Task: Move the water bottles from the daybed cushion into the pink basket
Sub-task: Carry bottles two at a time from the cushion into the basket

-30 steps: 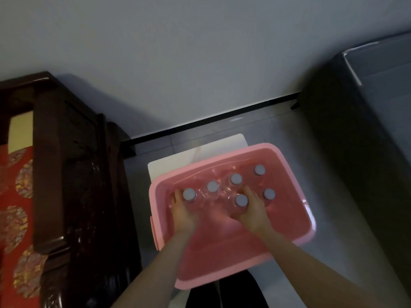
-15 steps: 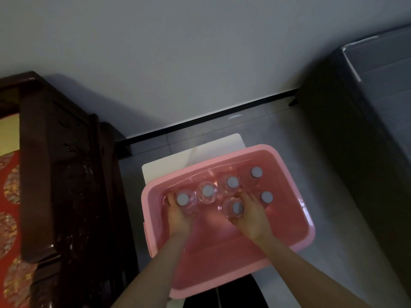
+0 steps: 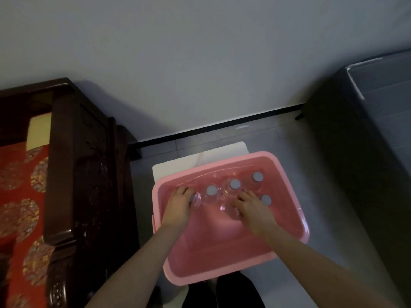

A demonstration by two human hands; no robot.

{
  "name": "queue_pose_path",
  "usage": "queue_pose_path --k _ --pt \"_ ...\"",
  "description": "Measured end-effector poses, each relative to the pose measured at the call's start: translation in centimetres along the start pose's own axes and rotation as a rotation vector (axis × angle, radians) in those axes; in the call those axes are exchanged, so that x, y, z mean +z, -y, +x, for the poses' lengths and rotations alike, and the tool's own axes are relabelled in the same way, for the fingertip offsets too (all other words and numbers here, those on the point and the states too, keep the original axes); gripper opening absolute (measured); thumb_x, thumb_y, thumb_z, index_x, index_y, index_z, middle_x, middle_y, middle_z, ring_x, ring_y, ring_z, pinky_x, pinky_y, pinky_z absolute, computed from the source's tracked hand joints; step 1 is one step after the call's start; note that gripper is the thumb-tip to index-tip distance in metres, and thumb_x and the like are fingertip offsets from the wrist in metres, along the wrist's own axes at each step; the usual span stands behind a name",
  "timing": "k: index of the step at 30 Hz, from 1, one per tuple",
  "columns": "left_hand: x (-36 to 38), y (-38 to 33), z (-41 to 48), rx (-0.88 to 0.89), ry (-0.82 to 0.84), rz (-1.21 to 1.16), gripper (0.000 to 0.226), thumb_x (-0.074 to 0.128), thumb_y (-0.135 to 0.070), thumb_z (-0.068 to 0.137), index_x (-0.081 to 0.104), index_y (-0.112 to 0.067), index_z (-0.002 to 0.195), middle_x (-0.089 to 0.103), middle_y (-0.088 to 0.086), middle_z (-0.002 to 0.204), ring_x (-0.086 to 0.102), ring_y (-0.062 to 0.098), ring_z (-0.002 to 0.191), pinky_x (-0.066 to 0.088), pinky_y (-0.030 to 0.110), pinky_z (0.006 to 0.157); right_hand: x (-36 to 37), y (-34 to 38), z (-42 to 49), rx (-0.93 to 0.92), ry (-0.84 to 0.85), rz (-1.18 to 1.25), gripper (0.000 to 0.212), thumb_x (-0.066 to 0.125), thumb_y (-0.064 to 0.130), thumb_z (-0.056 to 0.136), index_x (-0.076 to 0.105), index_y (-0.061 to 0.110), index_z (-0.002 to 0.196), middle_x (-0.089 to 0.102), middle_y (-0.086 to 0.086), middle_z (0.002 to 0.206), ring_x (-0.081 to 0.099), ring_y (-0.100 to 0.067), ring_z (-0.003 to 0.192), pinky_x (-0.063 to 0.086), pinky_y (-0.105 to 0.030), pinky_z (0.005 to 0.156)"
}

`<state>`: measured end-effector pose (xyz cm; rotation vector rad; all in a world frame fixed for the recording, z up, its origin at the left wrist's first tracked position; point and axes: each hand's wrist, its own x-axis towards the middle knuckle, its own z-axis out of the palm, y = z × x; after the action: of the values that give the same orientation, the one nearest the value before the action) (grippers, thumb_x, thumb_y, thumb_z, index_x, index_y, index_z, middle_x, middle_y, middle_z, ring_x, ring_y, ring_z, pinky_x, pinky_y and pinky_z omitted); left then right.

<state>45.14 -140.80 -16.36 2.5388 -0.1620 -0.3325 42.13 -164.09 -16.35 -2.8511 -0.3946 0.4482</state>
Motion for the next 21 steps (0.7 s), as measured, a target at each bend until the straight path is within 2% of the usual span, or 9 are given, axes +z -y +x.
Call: queue_pose_path --k 2,4,6,8,11,14,16,19,21 --pt "0.0 -0.2 0.0 0.036 -0.024 0.025 0.012 0.063 -0.01 0.08 0.064 -0.007 0.091 0.061 0.01 0.099 0.055 0.034 0.094 0.047 0.04 0.079 0.0 -0.6 -0.1 0.004 0.012 -0.017 0.042 0.079 -0.008 0.046 0.067 0.014 0.08 0.058 -0.001 0.08 0.057 -0.024 0.078 0.035 -0.026 0.045" --pt "0.1 -0.5 -0.1 0.063 -0.057 0.035 0.011 0.06 -0.011 0.081 0.063 -0.007 0.09 0.061 0.011 0.097 0.054 0.035 0.093 0.048 0.043 0.079 0.1 -0.7 -0.2 0.009 0.023 -0.022 0.04 0.077 -0.007 0.051 0.067 0.012 0.085 0.059 -0.003 0.086 0.057 -0.025 0.083 0.041 -0.028 0.046" --pt "0.5 -0.6 -0.1 0.067 -0.055 0.053 0.01 0.06 -0.008 0.081 0.062 -0.007 0.091 0.06 0.01 0.099 0.053 0.035 0.095 0.047 0.044 0.079 0.0 -0.2 -0.1 0.02 0.064 0.001 0.038 0.069 -0.009 0.064 0.065 0.008 0.097 0.059 -0.007 0.099 0.055 -0.03 0.1 0.053 -0.035 0.057" --pt "0.6 -0.7 -0.1 0.03 -0.027 0.082 0.014 0.062 -0.004 0.08 0.06 -0.008 0.094 0.059 0.009 0.103 0.052 0.034 0.1 0.047 0.044 0.08 -0.7 0.3 0.0 -0.001 0.094 -0.005 0.038 0.062 -0.008 0.073 0.06 0.006 0.109 0.055 -0.009 0.112 0.048 -0.03 0.113 0.054 -0.038 0.069" --pt "-0.3 -1.7 -0.1 -0.022 0.025 0.166 0.023 0.063 -0.01 0.081 0.057 -0.013 0.103 0.054 0.004 0.114 0.047 0.028 0.11 0.046 0.039 0.083 -3.1 0.6 0.1 -0.008 0.194 0.028 0.048 0.06 0.014 0.081 0.048 0.015 0.128 0.046 -0.002 0.127 0.04 -0.025 0.119 0.046 -0.037 0.072" --pt "-2.9 -3.2 0.1 -0.019 0.016 0.129 0.038 0.064 -0.02 0.082 0.055 -0.012 0.118 0.054 0.004 0.122 0.046 0.026 0.115 0.042 0.037 0.091 -6.8 0.4 0.0 0.077 0.067 0.174 0.051 0.051 0.041 0.078 0.051 0.021 0.125 0.05 -0.001 0.118 0.045 -0.025 0.114 0.044 -0.036 0.076" --pt "-5.2 -4.2 0.3 0.024 -0.054 0.125 0.044 0.065 -0.024 0.083 0.054 -0.011 0.123 0.056 0.007 0.123 0.048 0.028 0.116 0.042 0.039 0.095 -9.2 0.1 0.5 0.05 -0.07 0.079 0.058 0.038 0.054 0.077 0.056 0.021 0.121 0.055 -0.004 0.118 0.049 -0.027 0.113 0.042 -0.037 0.086" --pt "-9.1 -4.9 0.0 0.022 -0.169 0.116 0.045 0.063 -0.026 0.085 0.054 -0.007 0.125 0.057 0.014 0.122 0.049 0.034 0.115 0.041 0.042 0.098 -13.2 1.3 1.9 -0.033 -0.167 -0.025 0.061 0.037 0.053 0.086 0.045 0.02 0.136 0.042 -0.011 0.145 0.034 -0.031 0.134 0.028 -0.044 0.109" --pt "-11.9 -5.1 -0.8 0.001 -0.248 0.101 0.046 0.06 -0.029 0.086 0.053 -0.005 0.125 0.057 0.015 0.122 0.049 0.035 0.114 0.041 0.044 0.098 -15.6 3.2 2.7 -0.061 -0.219 0.004 0.059 0.036 0.051 0.092 0.042 0.019 0.141 0.033 -0.012 0.152 0.024 -0.031 0.14 0.018 -0.046 0.116"
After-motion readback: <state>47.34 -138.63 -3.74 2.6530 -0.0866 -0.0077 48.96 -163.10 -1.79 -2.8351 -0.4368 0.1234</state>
